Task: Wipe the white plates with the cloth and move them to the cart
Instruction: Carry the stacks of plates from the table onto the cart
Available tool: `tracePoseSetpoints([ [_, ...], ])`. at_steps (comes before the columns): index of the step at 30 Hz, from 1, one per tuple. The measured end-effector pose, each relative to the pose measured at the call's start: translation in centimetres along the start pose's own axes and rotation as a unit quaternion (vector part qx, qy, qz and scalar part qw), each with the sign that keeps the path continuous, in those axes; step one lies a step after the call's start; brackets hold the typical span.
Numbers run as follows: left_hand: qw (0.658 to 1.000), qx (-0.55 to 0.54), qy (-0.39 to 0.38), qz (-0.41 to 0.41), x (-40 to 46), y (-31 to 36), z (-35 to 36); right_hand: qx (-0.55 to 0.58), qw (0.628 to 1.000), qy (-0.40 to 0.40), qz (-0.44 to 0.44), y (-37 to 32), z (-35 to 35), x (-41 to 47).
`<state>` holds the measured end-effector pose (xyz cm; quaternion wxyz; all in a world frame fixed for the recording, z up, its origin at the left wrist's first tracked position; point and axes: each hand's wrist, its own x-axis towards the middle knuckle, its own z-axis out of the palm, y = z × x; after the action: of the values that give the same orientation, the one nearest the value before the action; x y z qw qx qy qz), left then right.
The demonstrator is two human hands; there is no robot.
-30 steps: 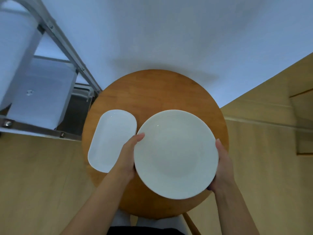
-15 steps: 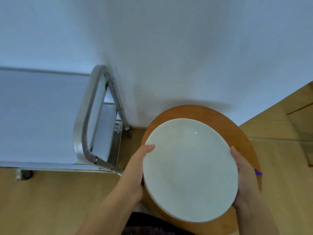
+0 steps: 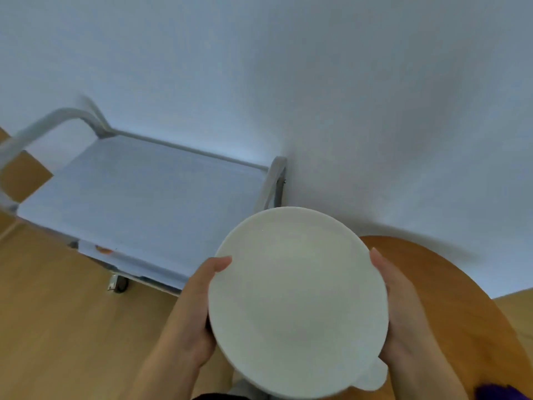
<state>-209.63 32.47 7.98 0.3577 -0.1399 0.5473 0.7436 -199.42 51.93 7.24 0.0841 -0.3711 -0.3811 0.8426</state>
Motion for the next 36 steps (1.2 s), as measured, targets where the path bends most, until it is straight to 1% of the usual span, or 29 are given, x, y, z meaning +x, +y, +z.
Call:
tracePoseSetpoints([
  [5,0.998,-0.046,0.041,0.031,-1.2,2.8,-4.2,-0.04,0.998,-0.056,0.012,0.5,6.2,0.7],
  [10,0.996,-0.055,0.061,0.041,-1.1,6.2,-10.5,-0.068,0.993,-0.093,0.022,3.7,13.2,1.4],
  [16,0.998,-0.033,0.033,0.029,1.3,11.6,-19.6,-0.085,0.995,-0.049,-0.013,9.4,21.5,2.8],
  [21,0.999,-0.024,0.022,0.029,3.2,15.6,-24.8,-0.064,0.998,-0.023,0.006,12.4,27.1,3.9],
  [24,0.998,-0.034,0.035,0.026,4.7,17.1,-26.7,-0.071,0.997,-0.009,0.009,13.4,29.6,5.1],
  [27,0.997,-0.048,0.053,0.027,6.4,18.0,-27.9,-0.102,0.995,0.003,0.012,13.7,31.2,7.0],
  [30,0.996,-0.065,0.062,0.028,8.1,18.7,-28.5,-0.107,0.994,-0.017,0.021,13.4,32.6,9.2],
  [33,0.995,-0.071,0.068,0.035,9.9,19.7,-28.8,-0.137,0.99,-0.037,0.025,12.9,34.0,11.2],
  [36,0.995,-0.064,0.074,0.036,12.0,20.8,-29.2,-0.141,0.989,-0.039,0.023,12.6,35.4,13.3],
])
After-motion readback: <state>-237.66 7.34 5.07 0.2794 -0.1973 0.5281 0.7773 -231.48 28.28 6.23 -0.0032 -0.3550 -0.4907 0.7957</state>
